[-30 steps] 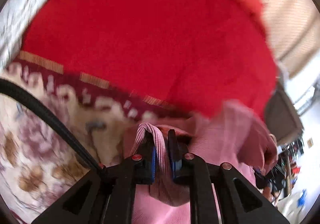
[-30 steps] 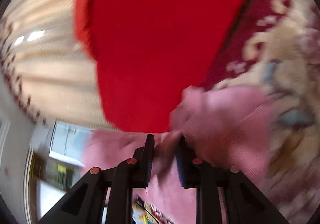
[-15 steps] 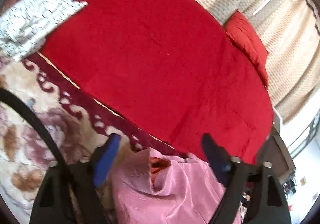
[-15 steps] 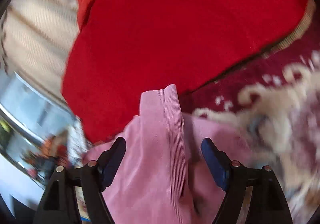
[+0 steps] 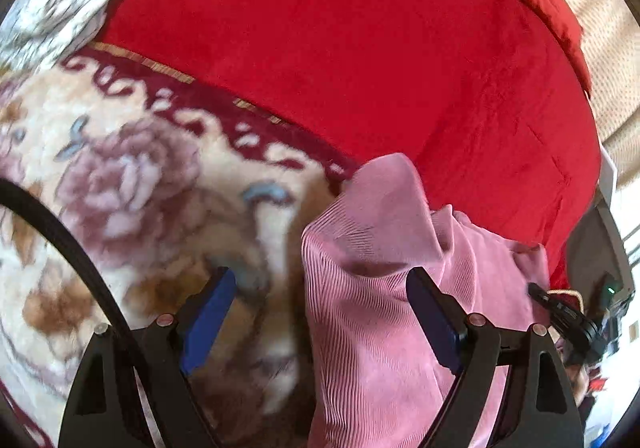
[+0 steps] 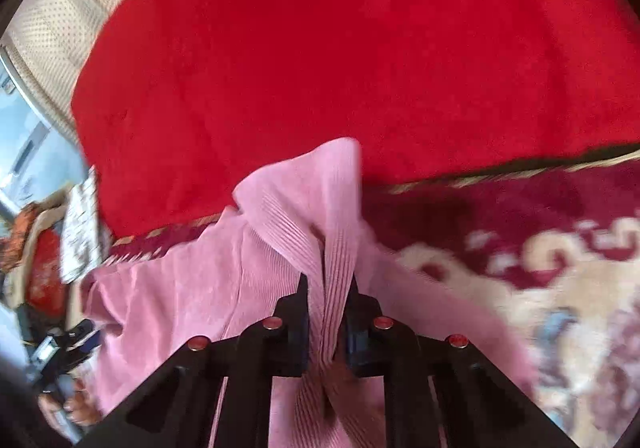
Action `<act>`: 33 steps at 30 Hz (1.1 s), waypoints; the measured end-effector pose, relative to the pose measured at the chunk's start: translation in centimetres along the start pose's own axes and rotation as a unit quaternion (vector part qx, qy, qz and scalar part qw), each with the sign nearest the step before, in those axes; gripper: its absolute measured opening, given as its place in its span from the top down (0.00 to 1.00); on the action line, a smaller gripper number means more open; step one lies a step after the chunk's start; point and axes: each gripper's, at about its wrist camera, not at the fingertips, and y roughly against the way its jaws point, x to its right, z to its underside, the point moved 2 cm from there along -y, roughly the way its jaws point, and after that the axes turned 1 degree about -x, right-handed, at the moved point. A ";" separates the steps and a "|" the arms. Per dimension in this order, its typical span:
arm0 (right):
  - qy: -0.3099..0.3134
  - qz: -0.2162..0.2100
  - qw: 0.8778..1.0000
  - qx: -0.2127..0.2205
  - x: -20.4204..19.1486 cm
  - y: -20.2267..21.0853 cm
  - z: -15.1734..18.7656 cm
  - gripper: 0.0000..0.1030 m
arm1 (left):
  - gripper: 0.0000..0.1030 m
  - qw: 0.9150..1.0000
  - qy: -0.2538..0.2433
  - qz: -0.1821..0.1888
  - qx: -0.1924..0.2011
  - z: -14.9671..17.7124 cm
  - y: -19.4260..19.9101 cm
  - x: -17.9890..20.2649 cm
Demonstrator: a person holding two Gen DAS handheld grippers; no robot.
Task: Fold large clothes
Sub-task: 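Grasp the folded jacket edge with the right tool and lift it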
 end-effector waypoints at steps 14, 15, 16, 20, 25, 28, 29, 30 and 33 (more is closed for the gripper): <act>-0.146 0.018 0.989 0.015 7.6 1.9 4.2 0.73 | 0.15 0.995 -0.003 -0.091 -0.030 -2.0 -4.9 0.7; -0.159 0.002 0.987 0.015 8.1 3.0 4.5 0.70 | 0.15 0.997 0.007 -0.081 -0.015 -1.5 -3.5 0.2; -0.164 -0.008 0.986 0.020 8.5 3.9 4.7 0.57 | 0.15 0.997 0.010 -0.072 0.002 -1.0 -2.2 0.0; -0.152 -0.034 0.984 0.080 8.8 9.6 6.2 0.16 | 0.15 0.997 -0.031 -0.061 0.047 1.3 3.4 0.5; -0.071 -0.078 0.989 0.101 4.0 12.9 8.5 0.32 | 0.15 0.992 -0.103 -0.056 0.053 4.9 6.2 3.2; -0.037 -0.087 0.994 0.060 1.7 11.7 10.5 0.48 | 0.15 0.984 -0.121 -0.130 0.021 6.6 4.4 3.4; -0.035 -0.084 0.995 0.041 1.2 10.7 11.4 0.49 | 0.15 0.981 -0.120 -0.153 -0.001 6.9 3.1 2.8; -0.037 -0.070 0.997 0.011 1.0 9.3 12.3 0.49 | 0.15 0.978 -0.119 -0.170 -0.027 7.3 2.0 2.2; -0.062 -0.055 0.996 -0.022 2.8 6.8 14.2 0.68 | 0.14 0.979 -0.094 -0.170 -0.053 7.8 1.1 0.6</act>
